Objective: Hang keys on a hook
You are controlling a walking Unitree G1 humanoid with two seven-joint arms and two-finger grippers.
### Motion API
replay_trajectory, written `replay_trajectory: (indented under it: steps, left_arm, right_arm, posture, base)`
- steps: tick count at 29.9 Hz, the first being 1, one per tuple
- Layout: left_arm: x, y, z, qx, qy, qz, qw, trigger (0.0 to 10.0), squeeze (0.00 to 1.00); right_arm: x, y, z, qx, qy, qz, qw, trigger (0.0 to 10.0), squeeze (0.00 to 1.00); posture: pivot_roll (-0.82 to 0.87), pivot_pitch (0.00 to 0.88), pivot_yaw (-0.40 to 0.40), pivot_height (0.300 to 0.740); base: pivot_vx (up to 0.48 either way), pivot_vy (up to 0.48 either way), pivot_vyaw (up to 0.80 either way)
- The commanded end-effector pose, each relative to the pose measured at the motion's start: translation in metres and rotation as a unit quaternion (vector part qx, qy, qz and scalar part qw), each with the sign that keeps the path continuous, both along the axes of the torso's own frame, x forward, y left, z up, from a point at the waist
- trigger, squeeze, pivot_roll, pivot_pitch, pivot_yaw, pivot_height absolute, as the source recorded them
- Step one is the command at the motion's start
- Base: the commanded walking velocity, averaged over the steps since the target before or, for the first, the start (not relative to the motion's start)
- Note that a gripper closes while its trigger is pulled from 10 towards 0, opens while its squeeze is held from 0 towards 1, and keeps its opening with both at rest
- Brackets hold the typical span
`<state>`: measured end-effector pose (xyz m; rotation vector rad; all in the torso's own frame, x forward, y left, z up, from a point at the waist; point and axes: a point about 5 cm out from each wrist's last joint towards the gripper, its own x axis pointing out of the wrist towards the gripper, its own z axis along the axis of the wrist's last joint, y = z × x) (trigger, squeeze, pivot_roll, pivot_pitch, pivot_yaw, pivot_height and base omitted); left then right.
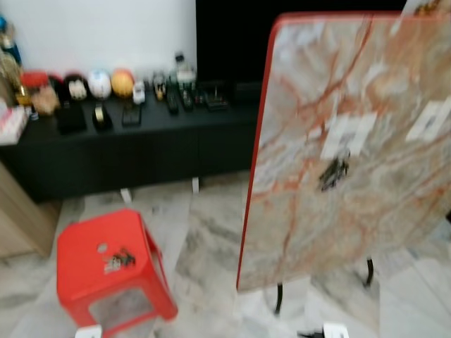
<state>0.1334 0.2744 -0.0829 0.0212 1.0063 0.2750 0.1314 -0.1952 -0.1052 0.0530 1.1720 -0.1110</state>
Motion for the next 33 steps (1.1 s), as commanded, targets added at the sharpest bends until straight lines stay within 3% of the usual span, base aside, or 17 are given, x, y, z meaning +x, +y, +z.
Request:
replay_trajectory:
  steps: [1, 8, 13, 22, 33]
  left_arm:
    - [-0.005, -0.007, -0.004, -0.008, 0.009, 0.005, 1.000, 10.0, 0.00]
    - [-0.007, -0.017, -0.008, -0.017, 0.008, -0.001, 1.000, 10.0, 0.00]
    - [-0.008, -0.024, -0.010, -0.026, 0.004, 0.001, 1.000, 10.0, 0.00]
    - [-0.005, -0.036, -0.013, -0.038, 0.008, -0.009, 0.999, 10.0, 0.00]
    - [-0.001, -0.033, -0.011, -0.034, 0.004, -0.009, 0.999, 10.0, 0.00]
  right_arm:
    - [0.000, -0.002, 0.000, -0.006, 0.000, -0.002, 1.000, 10.0, 0.00]
    - [0.004, -0.006, 0.002, -0.012, -0.006, 0.010, 1.000, 10.0, 0.00]
    - [0.005, -0.012, 0.004, -0.021, -0.003, 0.027, 0.999, 10.0, 0.00]
    - [0.011, -0.041, 0.012, -0.031, -0.015, 0.014, 0.999, 10.0, 0.00]
    - [0.007, -0.045, 0.012, -0.019, -0.018, 0.014, 1.000, 10.0, 0.00]
  posture:
    - [0.04, 0.000, -0.009, 0.740]
    - [0.03, 0.000, -0.039, 0.740]
    - [0.03, 0.000, -0.060, 0.740]
    - [0.03, 0.000, -0.073, 0.740]
    - [0.02, 0.000, -0.070, 0.740]
  base:
    - [0.000, 0.262, 0.00]
    - [0.000, 0.280, 0.00]
    - [0.000, 0.369, 0.73]
    - [0.000, 0.041, 0.78]
    - [0.000, 0.000, 0.00]
